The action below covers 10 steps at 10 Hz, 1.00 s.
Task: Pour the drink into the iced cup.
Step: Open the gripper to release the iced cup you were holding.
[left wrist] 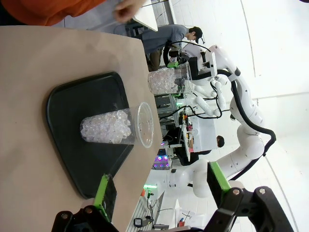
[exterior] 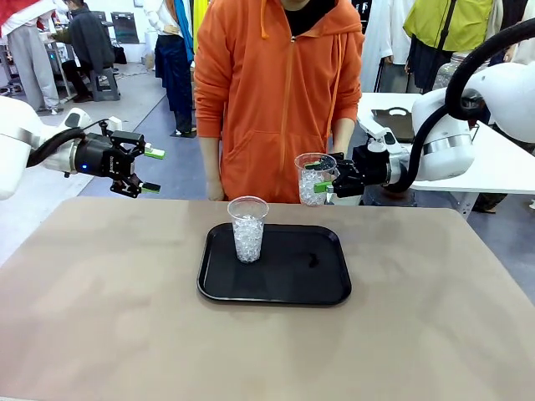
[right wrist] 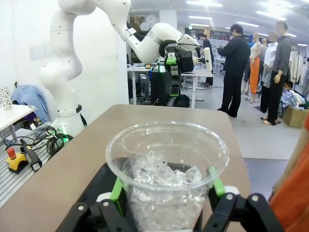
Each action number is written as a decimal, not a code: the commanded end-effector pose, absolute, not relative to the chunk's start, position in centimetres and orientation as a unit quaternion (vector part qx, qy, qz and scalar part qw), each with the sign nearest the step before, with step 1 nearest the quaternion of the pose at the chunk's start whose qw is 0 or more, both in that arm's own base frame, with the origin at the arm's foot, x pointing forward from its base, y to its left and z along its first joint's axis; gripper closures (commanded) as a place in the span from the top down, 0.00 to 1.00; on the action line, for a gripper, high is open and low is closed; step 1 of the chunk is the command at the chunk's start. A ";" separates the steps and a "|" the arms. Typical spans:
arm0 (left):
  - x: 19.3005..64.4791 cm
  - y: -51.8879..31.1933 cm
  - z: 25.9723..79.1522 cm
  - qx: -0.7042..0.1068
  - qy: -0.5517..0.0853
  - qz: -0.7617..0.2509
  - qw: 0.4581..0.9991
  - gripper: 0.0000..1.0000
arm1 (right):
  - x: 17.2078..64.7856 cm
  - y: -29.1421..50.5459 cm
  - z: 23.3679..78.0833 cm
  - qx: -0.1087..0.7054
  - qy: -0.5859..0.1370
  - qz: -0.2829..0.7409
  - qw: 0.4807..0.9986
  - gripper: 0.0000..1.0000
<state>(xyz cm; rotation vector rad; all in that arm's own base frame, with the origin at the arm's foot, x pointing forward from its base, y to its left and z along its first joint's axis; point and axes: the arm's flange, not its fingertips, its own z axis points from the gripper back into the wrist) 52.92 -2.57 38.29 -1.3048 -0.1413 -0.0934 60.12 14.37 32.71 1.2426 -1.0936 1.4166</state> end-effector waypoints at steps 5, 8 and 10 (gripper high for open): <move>52.9 -2.5 38.4 -0.610 -0.067 -0.044 0.788 1.00 | 59.9 14.4 33.0 0.503 -0.449 0.578 0.459 0.82; 52.9 -2.5 38.4 -0.610 -0.067 -0.044 0.788 1.00 | 59.9 14.4 33.0 0.503 -0.449 0.578 0.459 0.82; 52.9 -2.5 38.4 -0.610 -0.067 -0.044 0.788 1.00 | 59.9 14.4 33.0 0.503 -0.449 0.578 0.459 0.82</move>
